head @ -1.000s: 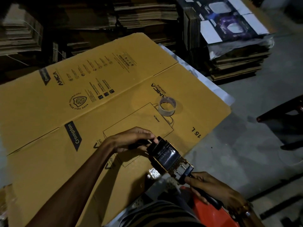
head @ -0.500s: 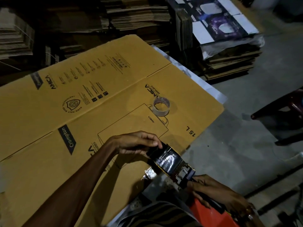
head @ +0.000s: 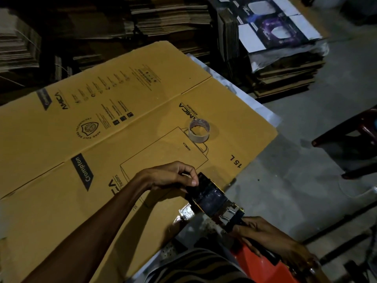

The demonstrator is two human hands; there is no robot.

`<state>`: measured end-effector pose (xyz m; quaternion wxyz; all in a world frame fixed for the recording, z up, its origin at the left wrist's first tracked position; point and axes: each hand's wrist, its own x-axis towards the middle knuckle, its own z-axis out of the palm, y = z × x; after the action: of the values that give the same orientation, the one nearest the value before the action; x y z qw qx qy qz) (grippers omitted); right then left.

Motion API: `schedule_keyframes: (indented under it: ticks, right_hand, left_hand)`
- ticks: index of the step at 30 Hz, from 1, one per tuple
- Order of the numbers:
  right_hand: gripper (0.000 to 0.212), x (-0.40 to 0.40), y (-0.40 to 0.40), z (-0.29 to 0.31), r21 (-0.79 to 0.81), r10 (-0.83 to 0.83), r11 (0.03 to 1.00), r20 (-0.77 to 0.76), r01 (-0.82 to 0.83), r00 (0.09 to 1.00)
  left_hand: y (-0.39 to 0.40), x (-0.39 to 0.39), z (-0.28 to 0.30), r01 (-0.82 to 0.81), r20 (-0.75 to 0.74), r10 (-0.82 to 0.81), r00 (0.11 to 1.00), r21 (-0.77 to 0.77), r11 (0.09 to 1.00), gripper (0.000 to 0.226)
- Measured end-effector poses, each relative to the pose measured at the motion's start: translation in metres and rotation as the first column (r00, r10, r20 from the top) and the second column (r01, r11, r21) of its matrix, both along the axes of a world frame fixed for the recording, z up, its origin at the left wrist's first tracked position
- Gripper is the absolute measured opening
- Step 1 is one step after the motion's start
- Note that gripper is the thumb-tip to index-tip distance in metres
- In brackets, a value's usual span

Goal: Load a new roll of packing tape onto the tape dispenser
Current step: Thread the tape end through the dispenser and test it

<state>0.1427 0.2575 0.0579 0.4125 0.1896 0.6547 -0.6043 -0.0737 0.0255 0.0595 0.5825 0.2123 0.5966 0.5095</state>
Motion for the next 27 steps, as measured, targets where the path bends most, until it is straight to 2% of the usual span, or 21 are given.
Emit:
schedule_keyframes:
  ticks: [1,2,3,5,9,11,15,16,19,21,24,25,27]
  right_hand:
    - [0.031,0.007,0.004,0.016,0.219,0.061,0.975,-0.112,-0.036,0.992]
    - [0.037,0.009,0.001,0.016,0.104,-0.109,0.987,-0.149,0.126,0.983]
    - [0.044,0.013,0.006,0.011,0.154,-0.179,0.966,-0.189,0.209,0.966]
    - [0.058,0.016,0.011,0.01,0.241,-0.157,0.939,-0.337,0.246,0.929]
    - [0.063,0.029,0.009,-0.003,0.144,-0.338,0.879,-0.487,0.456,0.806]
    - [0.065,0.028,0.007,0.008,0.06,-0.434,0.856,-0.456,0.514,0.777]
    - [0.056,0.026,0.007,0.033,0.01,-0.446,0.86,-0.467,0.509,0.763]
    - [0.055,0.024,0.008,0.041,-0.047,-0.474,0.858,-0.454,0.511,0.754]
    - [0.06,0.016,0.009,0.051,-0.227,-0.58,0.814,-0.346,0.534,0.737]
    - [0.062,0.007,0.009,0.049,-0.245,-0.614,0.789,-0.295,0.563,0.732]
    - [0.069,-0.008,0.02,0.052,-0.109,-0.463,0.886,-0.277,0.452,0.842]
    - [0.067,-0.012,0.025,0.055,-0.091,-0.397,0.918,-0.248,0.386,0.884]
    - [0.05,-0.017,0.033,0.06,-0.14,-0.305,0.949,-0.182,0.283,0.935]
  left_hand:
    - [0.003,0.002,0.0,-0.002,-0.062,0.001,0.998,-0.011,1.0,0.009]
    - [0.006,0.003,0.001,0.002,-0.118,-0.004,0.993,-0.016,1.0,0.009]
    - [0.01,0.005,0.001,0.01,-0.167,-0.013,0.986,-0.017,1.0,0.009]
    - [0.018,0.009,0.002,0.036,-0.261,-0.036,0.965,-0.007,0.999,0.009]
    - [0.037,0.008,0.012,0.102,-0.485,-0.069,0.872,0.041,0.994,0.009]
    - [0.046,0.001,0.027,0.141,-0.553,-0.078,0.83,0.072,0.987,0.008]
    - [0.058,-0.021,0.069,0.25,-0.681,-0.111,0.724,0.109,0.962,0.005]
    - [0.06,-0.026,0.08,0.274,-0.705,-0.114,0.7,0.118,0.954,0.006]
    - [0.062,-0.036,0.11,0.327,-0.766,-0.126,0.631,0.115,0.938,0.006]
    - [0.063,-0.04,0.121,0.356,-0.817,-0.143,0.559,0.081,0.931,0.004]
    - [0.062,-0.038,0.121,0.388,-0.875,-0.144,0.462,0.053,0.92,0.003]
    - [0.06,-0.036,0.119,0.387,-0.877,-0.138,0.46,0.058,0.92,0.003]
    - [0.057,-0.033,0.114,0.369,-0.847,-0.13,0.516,0.083,0.926,0.004]
